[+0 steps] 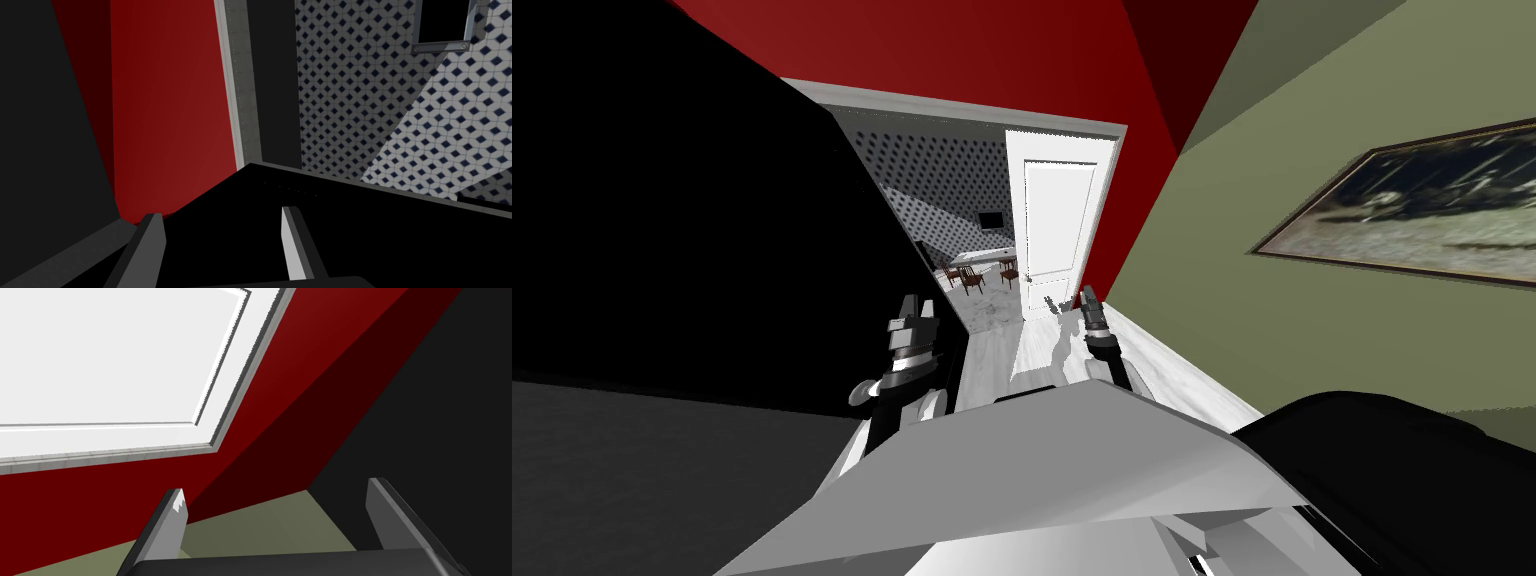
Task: Pull the door open
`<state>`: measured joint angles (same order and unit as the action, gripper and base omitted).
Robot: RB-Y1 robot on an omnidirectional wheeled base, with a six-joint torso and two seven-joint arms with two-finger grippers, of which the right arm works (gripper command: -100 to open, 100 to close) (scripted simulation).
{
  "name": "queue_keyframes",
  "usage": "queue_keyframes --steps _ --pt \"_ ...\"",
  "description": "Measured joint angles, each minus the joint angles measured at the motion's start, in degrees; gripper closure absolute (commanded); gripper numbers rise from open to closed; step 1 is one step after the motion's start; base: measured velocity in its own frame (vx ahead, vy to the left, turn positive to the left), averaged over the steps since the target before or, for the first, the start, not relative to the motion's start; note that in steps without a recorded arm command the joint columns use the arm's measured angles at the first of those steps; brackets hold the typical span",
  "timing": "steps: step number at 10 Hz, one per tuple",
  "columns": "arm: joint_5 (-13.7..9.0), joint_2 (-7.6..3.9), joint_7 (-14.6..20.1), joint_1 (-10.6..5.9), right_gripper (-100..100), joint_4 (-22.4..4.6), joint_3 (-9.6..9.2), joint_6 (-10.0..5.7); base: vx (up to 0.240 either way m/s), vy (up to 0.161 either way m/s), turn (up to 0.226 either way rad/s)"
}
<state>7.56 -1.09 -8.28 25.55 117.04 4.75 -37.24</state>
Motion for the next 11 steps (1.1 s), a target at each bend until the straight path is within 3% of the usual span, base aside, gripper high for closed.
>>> queue_keyframes --steps 11 --pt "3.0 -2.62 -9.5 -4.71 -100 -13.1 1.21 -2.59 0.095 0.02 -0.007"
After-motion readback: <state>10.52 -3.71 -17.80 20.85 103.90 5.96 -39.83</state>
